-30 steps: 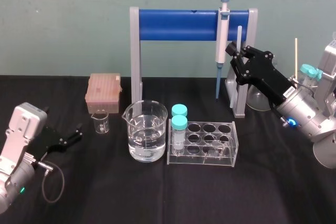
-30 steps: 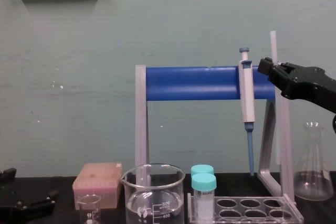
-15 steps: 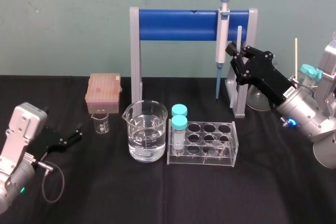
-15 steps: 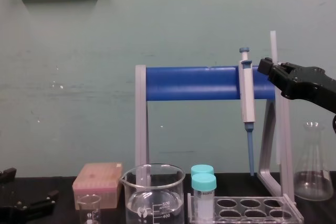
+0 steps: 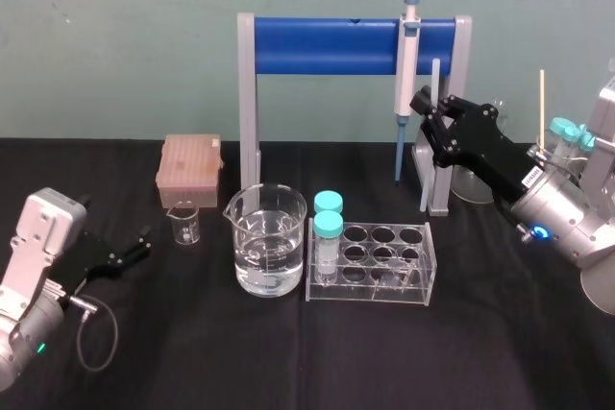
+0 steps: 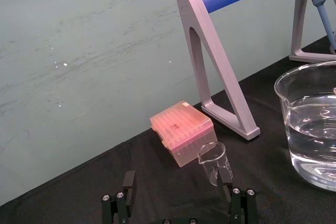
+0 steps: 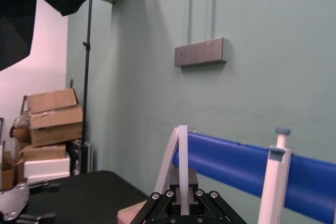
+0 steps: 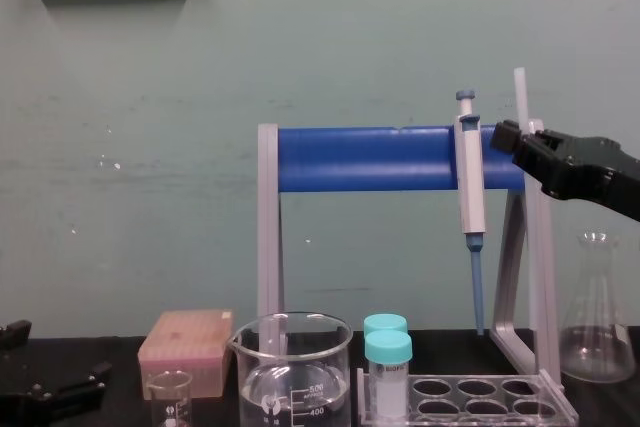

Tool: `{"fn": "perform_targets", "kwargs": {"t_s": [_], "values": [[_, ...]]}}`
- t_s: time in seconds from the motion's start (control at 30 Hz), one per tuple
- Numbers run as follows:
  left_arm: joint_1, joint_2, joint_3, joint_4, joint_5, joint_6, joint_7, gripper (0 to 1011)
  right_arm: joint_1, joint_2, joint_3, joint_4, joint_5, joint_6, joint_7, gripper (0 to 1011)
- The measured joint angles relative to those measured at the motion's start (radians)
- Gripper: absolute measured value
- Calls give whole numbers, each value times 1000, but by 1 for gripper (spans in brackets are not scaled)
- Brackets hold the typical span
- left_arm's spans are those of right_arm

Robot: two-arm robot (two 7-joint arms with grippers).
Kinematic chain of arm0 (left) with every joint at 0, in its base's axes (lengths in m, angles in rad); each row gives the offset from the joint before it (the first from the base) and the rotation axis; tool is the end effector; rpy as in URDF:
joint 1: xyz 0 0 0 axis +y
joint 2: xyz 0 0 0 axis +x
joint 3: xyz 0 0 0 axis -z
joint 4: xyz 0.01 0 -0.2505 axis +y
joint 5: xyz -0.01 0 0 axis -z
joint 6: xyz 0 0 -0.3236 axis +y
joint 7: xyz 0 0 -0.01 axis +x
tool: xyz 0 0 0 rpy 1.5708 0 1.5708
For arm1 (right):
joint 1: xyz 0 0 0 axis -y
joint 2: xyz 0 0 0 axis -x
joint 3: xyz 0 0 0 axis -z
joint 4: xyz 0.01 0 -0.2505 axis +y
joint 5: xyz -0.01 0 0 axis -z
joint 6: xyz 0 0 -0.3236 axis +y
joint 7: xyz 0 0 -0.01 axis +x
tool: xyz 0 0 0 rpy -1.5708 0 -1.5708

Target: Pick up the stirring rod with one hand, then place it down.

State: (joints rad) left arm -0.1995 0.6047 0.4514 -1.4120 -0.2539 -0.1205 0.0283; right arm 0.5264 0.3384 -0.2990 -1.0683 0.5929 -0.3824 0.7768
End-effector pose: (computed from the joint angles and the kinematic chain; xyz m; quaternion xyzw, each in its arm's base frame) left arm 0.3656 0.0563 -0.2733 0.1415 -0.1325 0.5799 0.7913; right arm 0.4590 -0.0574 -0.2211 0.1400 -0.1186 -0.3573 0.9158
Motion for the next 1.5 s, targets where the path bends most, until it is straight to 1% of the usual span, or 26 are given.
{"fn": "perform_targets", "kwargs": {"t_s": [0.17, 0.3, 0.53, 0.73, 0.93, 1.03, 1.27, 1.4, 1.5], "values": [[0, 0, 0, 0, 0, 0, 0, 1000, -19, 15, -10, -22, 12, 36, 13, 69], [0, 0, 0, 0, 0, 0, 0, 1000, -21, 20, -18, -25, 15, 51, 17, 69], [0, 0, 0, 0, 0, 0, 0, 1000, -22, 31, -44, -20, 17, 81, 33, 69], [0, 0, 0, 0, 0, 0, 0, 1000, -18, 36, -59, -8, 18, 96, 35, 69], [0, 0, 0, 0, 0, 0, 0, 1000, -15, 38, -67, 2, 16, 101, 33, 69], [0, 0, 0, 0, 0, 0, 0, 1000, -9, 36, -71, 18, 16, 101, 34, 69], [0, 0, 0, 0, 0, 0, 0, 1000, 14, 23, -83, 78, 16, 100, 54, 69], [0, 0, 0, 0, 0, 0, 0, 1000, 29, 15, -92, 117, 12, 98, 69, 70], [0, 0, 0, 0, 0, 0, 0, 1000, 44, 6, -103, 160, 5, 95, 86, 69]]}}
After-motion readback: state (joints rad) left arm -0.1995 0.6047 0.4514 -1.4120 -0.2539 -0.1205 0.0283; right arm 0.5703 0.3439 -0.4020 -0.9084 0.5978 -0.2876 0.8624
